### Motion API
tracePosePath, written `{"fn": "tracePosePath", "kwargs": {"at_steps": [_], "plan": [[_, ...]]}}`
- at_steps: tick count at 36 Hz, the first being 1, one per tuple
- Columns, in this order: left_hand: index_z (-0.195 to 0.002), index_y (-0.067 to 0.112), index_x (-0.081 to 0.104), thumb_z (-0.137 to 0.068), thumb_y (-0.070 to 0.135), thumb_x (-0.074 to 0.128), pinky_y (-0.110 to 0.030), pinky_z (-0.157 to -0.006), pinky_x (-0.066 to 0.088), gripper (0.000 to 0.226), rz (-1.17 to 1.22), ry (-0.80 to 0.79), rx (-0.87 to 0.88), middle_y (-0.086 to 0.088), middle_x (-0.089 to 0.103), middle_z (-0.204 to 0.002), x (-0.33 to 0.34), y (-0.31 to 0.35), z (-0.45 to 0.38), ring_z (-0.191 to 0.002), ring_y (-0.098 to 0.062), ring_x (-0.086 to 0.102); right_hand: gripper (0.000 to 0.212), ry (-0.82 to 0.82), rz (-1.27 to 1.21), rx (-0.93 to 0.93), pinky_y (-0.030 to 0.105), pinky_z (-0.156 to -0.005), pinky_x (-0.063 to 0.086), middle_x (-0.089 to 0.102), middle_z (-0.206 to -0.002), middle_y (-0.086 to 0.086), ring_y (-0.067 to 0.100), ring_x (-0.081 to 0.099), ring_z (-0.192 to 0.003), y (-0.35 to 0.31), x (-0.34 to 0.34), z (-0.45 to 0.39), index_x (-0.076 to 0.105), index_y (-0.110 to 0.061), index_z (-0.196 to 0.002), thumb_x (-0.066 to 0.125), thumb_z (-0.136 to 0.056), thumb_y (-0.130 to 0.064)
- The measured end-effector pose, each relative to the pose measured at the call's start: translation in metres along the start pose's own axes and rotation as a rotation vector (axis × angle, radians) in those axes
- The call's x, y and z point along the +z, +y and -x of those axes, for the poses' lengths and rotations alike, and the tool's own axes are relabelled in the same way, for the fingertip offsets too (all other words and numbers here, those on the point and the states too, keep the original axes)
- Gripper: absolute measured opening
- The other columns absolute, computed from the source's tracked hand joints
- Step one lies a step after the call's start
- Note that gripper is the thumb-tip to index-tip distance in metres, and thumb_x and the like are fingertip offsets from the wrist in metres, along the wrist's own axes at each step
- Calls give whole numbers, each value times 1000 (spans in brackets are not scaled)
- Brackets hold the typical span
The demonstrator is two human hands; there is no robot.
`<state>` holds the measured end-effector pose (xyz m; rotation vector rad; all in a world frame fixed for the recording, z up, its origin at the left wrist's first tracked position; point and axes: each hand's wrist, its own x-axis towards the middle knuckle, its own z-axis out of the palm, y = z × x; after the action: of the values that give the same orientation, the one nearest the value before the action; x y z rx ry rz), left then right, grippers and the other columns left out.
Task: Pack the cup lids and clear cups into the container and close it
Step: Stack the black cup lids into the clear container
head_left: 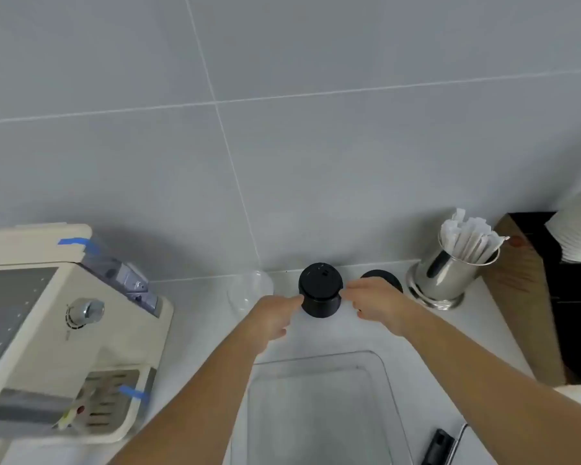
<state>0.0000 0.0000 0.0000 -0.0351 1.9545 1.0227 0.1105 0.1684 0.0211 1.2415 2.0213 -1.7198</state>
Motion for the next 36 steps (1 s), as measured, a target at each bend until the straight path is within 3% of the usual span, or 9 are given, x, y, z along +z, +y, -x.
{"fn": "tracePosePath", "kwargs": {"at_steps": [2,6,8,10,14,18,21,32,36], "plan": [[-103,14,61,-85,44,64,-29,-89,52,34,52,23,-5,-8,65,-118,5,3,-9,-112,-21,62,14,31,-30,-3,32,-75,45,44,-71,2,19,40,-70,0,7,-9,57,-12,-75,62,-86,-18],[-86,22,55,-91,43,60,-31,-94,47,23,153,18,-3,3,56,-92,15,5,-18,-101,-20,55,24,79,-66,-11,28,-61,32,44,-72,1,17,38,-62,-1,23,-22,47,-16,-70,58,-90,-23],[-75,24,49,-92,43,58,-30,-87,43,27,184,21,12,5,47,-82,19,6,-21,-92,-20,47,14,99,-85,-17,30,-71,38,54,-95,5,20,50,-79,-1,29,-28,57,-14,-95,54,-92,-28],[-72,24,48,-94,42,56,-30,-83,40,29,231,23,2,5,43,-79,22,6,-26,-89,-20,42,32,125,-93,0,32,-80,40,55,-112,6,23,53,-96,-1,35,-33,53,-13,-120,51,-94,-32],[-71,25,48,-96,39,54,-30,-83,38,29,298,13,-7,7,42,-77,27,7,-33,-77,-14,41,32,144,-134,3,33,-76,45,62,-108,5,22,58,-94,1,42,-41,56,-12,-118,50,-95,-33],[-94,22,58,-97,41,51,-29,-91,43,21,327,0,-24,8,58,-97,31,3,-42,-102,-15,52,28,162,-169,-1,34,-82,47,64,-110,4,23,59,-99,4,46,-45,57,-16,-116,50,-95,-33],[-118,20,63,-96,46,48,-28,-89,43,37,350,-32,-26,3,64,-119,35,-1,-47,-112,-14,57,27,157,-206,-4,33,-82,45,62,-107,1,22,58,-98,6,47,-47,56,-18,-117,51,-95,-32],[-130,18,59,-96,45,49,-30,-92,38,44,393,24,-39,0,62,-125,39,11,-43,-114,-17,55,44,136,-345,48,39,-97,46,59,-125,0,20,55,-110,13,49,-50,53,-22,-133,57,-92,-38],[-130,19,59,-93,47,52,-32,-92,40,47,423,37,-63,0,63,-128,40,10,-43,-119,-18,56,42,122,-401,70,38,-91,48,59,-114,-1,18,55,-101,12,45,-50,54,-19,-131,60,-92,-34]]}}
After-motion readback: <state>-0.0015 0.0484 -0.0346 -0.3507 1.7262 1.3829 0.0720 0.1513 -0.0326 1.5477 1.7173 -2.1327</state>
